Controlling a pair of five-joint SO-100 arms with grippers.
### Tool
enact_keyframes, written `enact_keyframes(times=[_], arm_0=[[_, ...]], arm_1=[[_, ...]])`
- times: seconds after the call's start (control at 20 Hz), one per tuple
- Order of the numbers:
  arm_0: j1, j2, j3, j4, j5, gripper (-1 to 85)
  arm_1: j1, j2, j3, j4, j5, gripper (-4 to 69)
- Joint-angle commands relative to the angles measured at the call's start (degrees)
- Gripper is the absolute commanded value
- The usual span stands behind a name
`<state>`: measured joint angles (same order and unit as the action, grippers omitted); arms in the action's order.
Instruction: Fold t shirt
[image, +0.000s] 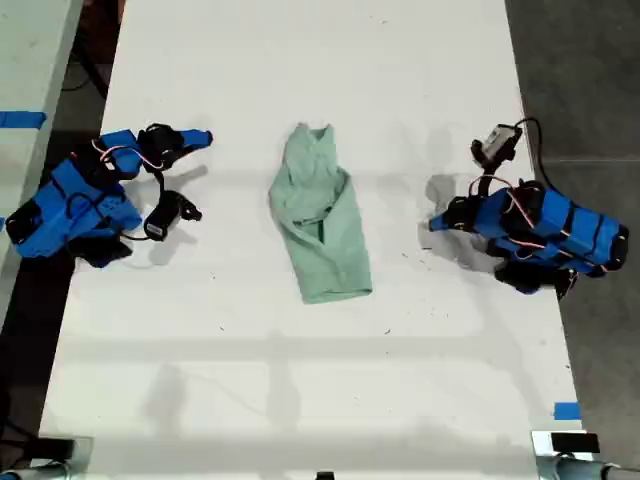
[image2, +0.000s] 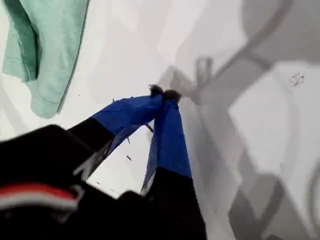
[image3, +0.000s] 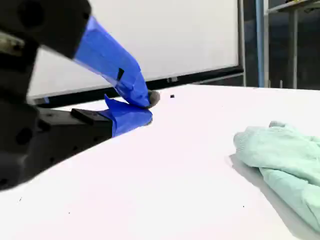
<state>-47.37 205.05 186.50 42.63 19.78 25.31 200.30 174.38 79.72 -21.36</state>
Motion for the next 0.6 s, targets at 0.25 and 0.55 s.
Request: enact_keyframes(times=[0.25, 0.55], arm_0=[[25.40, -38.67, -30.23, -8.35, -20.04, -0.3], [41.84, -92.55, -79.19, 6.94, -21.97, 0.7]], arm_1=[[-13.10, -17.84, -19.69, -10.20, 21.53, 0.4], [-22.41, -54.40, -43.59, -13.18, 23.91, 0.4]])
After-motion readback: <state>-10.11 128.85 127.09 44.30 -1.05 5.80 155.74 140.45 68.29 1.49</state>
